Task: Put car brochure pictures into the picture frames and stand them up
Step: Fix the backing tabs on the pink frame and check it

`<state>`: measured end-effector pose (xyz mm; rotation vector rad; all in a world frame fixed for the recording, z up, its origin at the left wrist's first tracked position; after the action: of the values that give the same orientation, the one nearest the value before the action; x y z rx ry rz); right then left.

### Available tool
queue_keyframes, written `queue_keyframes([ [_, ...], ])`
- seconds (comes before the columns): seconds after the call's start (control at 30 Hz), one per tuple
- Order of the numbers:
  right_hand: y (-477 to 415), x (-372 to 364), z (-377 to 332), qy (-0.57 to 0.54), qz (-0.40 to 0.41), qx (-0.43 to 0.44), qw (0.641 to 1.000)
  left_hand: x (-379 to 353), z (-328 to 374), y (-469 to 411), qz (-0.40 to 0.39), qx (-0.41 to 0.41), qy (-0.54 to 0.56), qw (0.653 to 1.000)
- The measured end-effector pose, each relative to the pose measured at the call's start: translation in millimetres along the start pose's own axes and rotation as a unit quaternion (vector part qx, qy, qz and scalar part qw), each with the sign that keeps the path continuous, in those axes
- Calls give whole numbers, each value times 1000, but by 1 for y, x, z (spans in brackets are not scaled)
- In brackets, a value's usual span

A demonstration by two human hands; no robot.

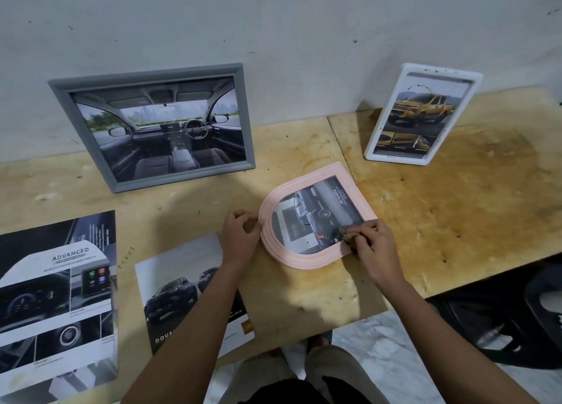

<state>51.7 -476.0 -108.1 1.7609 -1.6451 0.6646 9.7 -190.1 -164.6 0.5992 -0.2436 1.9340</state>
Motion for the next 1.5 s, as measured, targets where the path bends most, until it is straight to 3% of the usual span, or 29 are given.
queue_keyframes([
  [0.17, 35, -34, -47, -67, -12, 21, 997, -7, -2, 25, -7, -40, 1, 999],
  [0.33, 81, -93, -70, 111, -74, 142, 981, -23, -7, 35, -58, -69, -81, 993],
  [0.53, 101, -115, -44, 151, -101, 190, 965, -30, -12, 36, -94, -120, -172, 973],
  [0.97, 90, -112, -34, 151, -71, 247, 955, -36, -11, 40, -91, -139, -228, 959],
  [1.5, 56, -36, 10, 171, 6, 265, 949, -38, -15, 38, -98, -140, -273, 947],
])
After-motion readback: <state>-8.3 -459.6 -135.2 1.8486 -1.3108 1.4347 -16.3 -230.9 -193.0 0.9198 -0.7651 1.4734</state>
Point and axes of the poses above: each hand's wrist, its own y-axis away from the middle knuckle, its own x-axis out of the back of the hand, z = x × y, the point moved 8 cm from there along -y, towards the middle knuckle, and after that the axes turned 6 degrees about -x, right-handed, at the moved point
